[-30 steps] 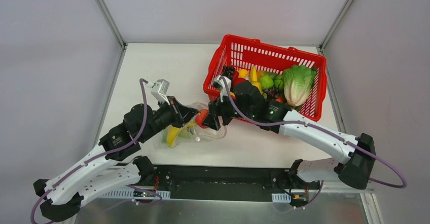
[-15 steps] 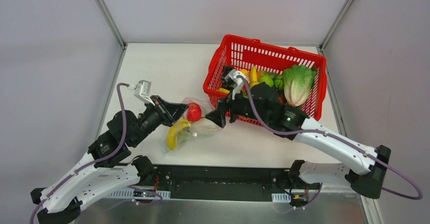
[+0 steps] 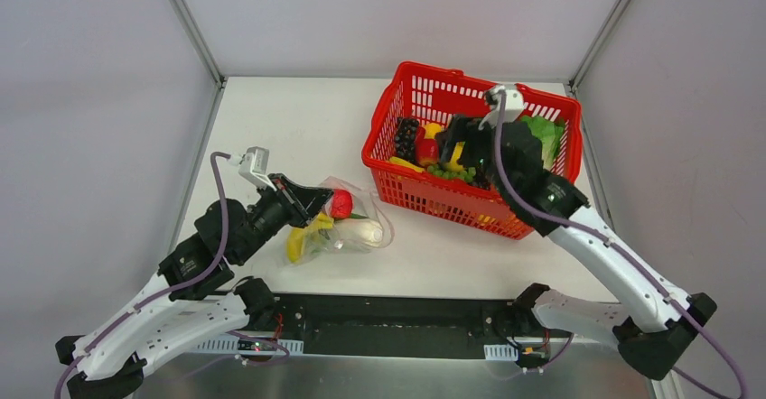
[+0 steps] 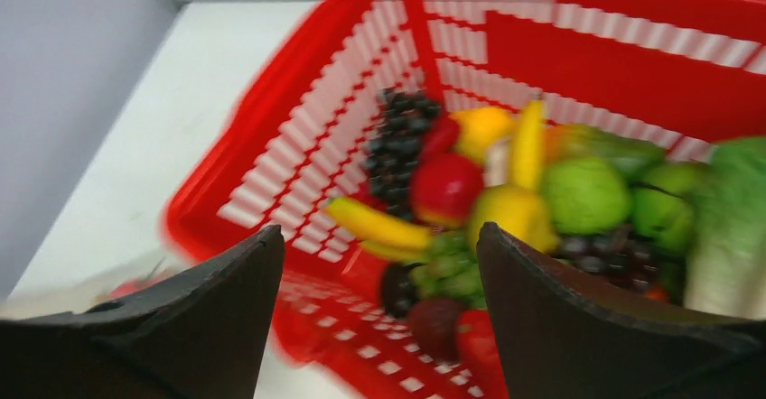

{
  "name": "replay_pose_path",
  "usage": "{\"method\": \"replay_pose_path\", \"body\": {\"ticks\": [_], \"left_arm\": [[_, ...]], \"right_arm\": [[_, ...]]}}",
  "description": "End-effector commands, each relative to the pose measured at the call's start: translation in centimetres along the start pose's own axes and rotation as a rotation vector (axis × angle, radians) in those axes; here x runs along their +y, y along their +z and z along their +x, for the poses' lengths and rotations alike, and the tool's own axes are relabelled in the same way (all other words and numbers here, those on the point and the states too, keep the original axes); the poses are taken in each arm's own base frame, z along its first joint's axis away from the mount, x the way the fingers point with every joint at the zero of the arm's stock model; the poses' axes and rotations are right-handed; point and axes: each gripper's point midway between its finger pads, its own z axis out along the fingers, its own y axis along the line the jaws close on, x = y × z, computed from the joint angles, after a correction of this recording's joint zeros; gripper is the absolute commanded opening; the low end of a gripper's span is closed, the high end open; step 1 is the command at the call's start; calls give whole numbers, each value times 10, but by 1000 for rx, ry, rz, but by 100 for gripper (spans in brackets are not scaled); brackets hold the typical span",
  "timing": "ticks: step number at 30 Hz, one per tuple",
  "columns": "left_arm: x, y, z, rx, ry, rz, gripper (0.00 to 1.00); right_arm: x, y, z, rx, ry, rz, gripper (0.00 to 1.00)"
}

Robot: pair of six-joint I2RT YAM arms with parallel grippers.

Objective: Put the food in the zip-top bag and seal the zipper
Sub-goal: Pick up the fake fruit from the bin.

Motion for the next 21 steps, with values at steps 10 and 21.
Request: {"method": "replay_pose_path", "body": {"ticks": [10, 21], "left_arm": [[-8, 10, 3, -1, -36, 39, 0], [-7, 10, 4, -1, -35, 34, 0]], "right_arm": [[-106, 46, 83, 501, 241, 218, 84], [-124, 88, 132, 679, 212, 285, 82]]}}
